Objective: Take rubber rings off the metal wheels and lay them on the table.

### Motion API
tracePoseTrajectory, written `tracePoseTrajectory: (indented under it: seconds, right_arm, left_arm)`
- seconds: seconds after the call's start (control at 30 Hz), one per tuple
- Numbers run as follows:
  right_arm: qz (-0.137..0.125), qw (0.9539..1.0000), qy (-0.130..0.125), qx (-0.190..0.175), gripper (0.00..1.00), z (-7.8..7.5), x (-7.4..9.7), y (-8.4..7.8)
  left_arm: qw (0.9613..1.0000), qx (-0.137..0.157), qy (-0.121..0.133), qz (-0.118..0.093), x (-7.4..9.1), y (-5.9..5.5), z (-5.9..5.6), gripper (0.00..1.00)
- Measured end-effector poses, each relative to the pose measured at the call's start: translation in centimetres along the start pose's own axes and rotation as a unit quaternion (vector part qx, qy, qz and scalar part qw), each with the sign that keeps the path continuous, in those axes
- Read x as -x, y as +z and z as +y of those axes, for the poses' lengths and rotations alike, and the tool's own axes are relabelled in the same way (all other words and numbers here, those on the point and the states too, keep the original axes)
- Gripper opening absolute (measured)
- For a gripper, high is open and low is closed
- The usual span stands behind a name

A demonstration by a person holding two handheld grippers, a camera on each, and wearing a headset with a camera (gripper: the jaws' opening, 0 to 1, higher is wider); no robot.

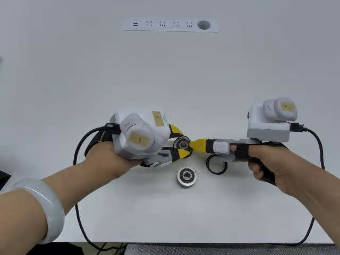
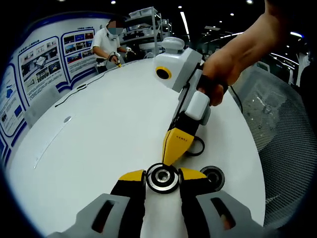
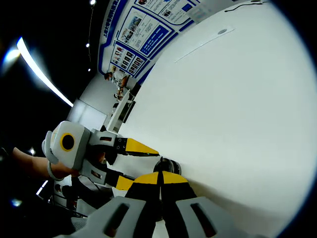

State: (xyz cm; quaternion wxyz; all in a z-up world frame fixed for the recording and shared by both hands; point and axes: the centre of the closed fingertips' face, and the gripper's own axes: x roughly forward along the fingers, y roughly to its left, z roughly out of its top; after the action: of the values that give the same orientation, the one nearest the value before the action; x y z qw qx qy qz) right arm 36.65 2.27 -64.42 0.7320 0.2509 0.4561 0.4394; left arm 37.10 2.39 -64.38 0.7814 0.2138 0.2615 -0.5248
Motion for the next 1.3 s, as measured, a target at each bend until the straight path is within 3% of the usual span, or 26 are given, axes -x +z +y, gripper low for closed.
tracePoseTrajectory:
  seconds: [0.77, 1.3]
  right_arm:
    - [-0.022, 0.9993, 0.029, 0.001, 0.01, 2.7, 1.2, 0.4]
    - [-0.043, 0.9987, 0.016, -0.019, 0.01, 1.8, 3.8, -0.7]
  left_arm:
    - [0.9997, 0.017, 0.018, 0.004, 1.0, -1.4, 0.6, 0.42]
    - [0.9995, 0.022, 0.02, 0.006, 1.1, -1.7, 0.5, 0.42]
